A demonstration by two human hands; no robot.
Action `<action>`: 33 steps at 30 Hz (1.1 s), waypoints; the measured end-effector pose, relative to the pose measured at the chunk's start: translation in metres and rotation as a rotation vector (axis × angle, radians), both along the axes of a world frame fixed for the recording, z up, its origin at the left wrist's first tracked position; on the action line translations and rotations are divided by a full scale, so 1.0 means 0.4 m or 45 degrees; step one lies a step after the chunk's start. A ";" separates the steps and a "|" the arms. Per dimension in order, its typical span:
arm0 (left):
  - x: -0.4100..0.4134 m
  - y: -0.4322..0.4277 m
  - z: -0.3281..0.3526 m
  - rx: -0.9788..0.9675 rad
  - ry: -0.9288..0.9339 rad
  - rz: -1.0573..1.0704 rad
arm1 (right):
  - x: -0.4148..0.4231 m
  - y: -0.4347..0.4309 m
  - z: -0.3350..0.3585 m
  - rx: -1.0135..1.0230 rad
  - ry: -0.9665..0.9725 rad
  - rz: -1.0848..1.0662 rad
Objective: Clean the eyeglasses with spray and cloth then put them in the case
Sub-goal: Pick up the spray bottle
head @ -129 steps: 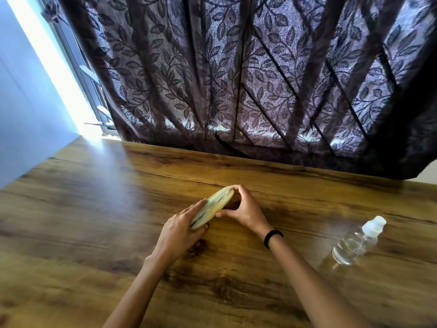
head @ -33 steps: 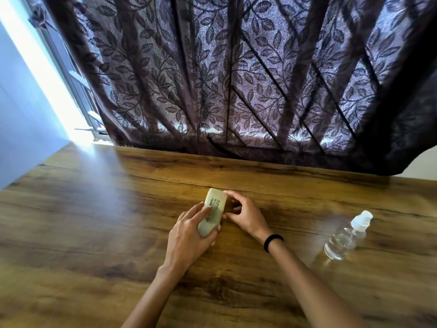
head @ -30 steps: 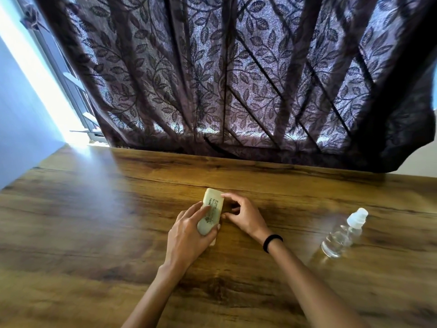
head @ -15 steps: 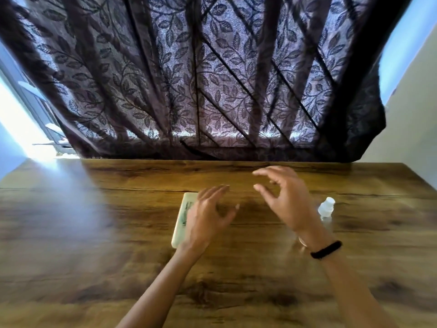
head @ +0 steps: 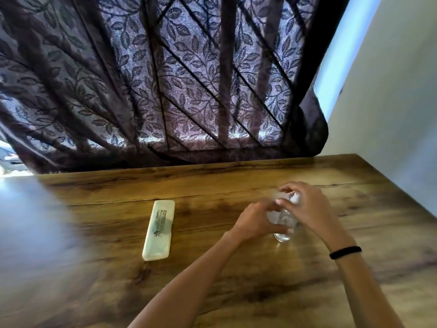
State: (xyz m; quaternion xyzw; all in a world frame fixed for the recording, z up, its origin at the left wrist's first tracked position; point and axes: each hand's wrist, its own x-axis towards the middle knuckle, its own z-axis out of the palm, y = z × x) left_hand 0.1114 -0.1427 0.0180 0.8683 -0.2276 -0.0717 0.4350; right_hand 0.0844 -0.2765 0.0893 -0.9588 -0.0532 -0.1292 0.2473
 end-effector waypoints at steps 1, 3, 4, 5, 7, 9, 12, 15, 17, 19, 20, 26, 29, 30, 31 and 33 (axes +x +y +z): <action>-0.004 -0.003 -0.004 -0.018 0.003 -0.008 | -0.003 0.001 -0.003 0.025 0.024 0.005; -0.010 -0.001 -0.009 -0.023 -0.007 0.026 | -0.007 0.004 -0.004 0.057 0.062 0.010; -0.011 0.004 -0.010 -0.019 -0.021 0.052 | -0.009 0.007 -0.004 0.070 0.068 0.010; -0.011 0.012 -0.010 -0.017 -0.035 0.075 | -0.011 0.012 -0.003 0.093 0.069 0.013; -0.005 0.036 -0.006 -0.027 -0.060 0.120 | -0.014 0.024 -0.002 0.162 0.068 0.038; 0.006 0.073 0.004 -0.049 -0.076 0.168 | -0.009 0.048 0.000 0.211 0.086 0.080; 0.034 0.151 0.024 -0.031 -0.119 0.235 | 0.020 0.105 -0.004 0.306 0.099 0.180; 0.072 0.256 0.052 0.007 -0.185 0.349 | 0.071 0.189 -0.013 0.396 0.121 0.278; 0.097 0.325 0.070 0.002 -0.239 0.447 | 0.111 0.250 -0.019 0.493 0.145 0.315; 0.120 0.387 0.082 -0.050 -0.238 0.524 | 0.153 0.315 -0.022 0.617 0.164 0.365; 0.131 0.415 0.086 -0.081 -0.220 0.559 | 0.173 0.347 -0.022 0.670 0.169 0.392; 0.188 0.535 0.070 -0.263 -0.082 0.698 | 0.271 0.491 -0.035 0.781 0.208 0.492; 0.201 0.561 0.034 -0.333 -0.029 0.758 | 0.302 0.526 -0.056 0.766 0.259 0.515; 0.203 0.565 0.022 -0.352 -0.006 0.779 | 0.308 0.534 -0.063 0.750 0.271 0.519; 0.204 0.568 0.010 -0.380 0.024 0.795 | 0.313 0.539 -0.072 0.739 0.282 0.521; 0.206 0.575 -0.011 -0.398 0.060 0.807 | 0.319 0.547 -0.088 0.726 0.301 0.523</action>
